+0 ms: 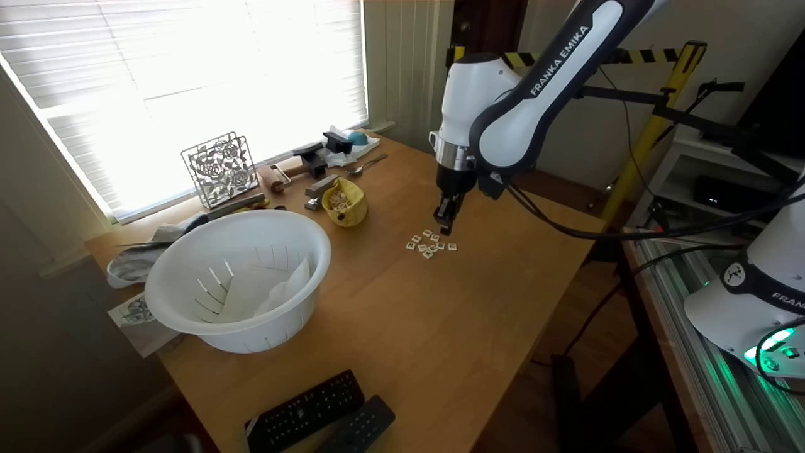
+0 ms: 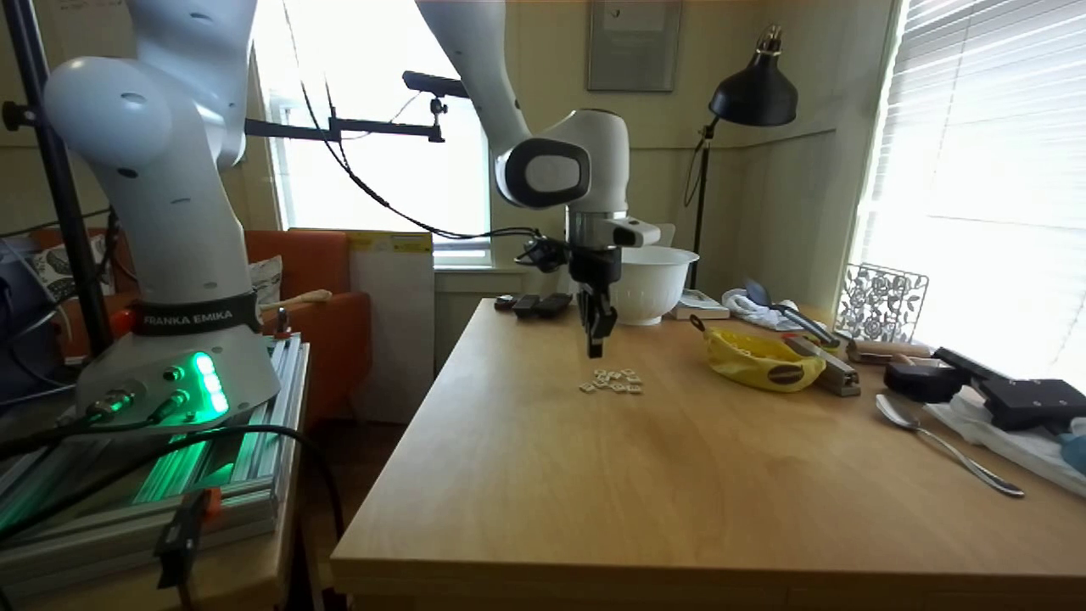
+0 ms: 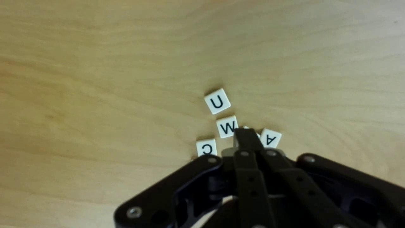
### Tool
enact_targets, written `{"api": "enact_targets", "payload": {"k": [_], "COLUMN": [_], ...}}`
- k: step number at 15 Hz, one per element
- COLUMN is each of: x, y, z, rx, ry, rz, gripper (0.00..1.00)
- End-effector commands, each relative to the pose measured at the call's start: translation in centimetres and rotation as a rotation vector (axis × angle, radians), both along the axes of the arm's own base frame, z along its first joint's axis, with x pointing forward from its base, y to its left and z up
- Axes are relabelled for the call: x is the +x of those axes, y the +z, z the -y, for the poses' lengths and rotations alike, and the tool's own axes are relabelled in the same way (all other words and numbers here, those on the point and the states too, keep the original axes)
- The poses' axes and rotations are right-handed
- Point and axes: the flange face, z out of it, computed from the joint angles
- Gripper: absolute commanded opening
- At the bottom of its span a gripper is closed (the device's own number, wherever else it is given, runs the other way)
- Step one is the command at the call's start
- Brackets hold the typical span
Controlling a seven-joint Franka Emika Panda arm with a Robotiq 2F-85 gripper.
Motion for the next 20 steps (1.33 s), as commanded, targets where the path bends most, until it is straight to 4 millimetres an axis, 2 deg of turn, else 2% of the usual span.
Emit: {"api": "enact_targets", "payload": {"k": [1, 6, 20], "x": [-0.3, -0.9, -2.1], "y": [-1.4, -2.7, -4.5], "z": [0.9, 1.4, 1.5], "rx": [-0.001, -0.006, 0.003], "ry": [-0.008, -0.008, -0.018], "rz": [0.015, -0.009, -0.049], "gripper": [0.0, 0.0, 0.0]}}
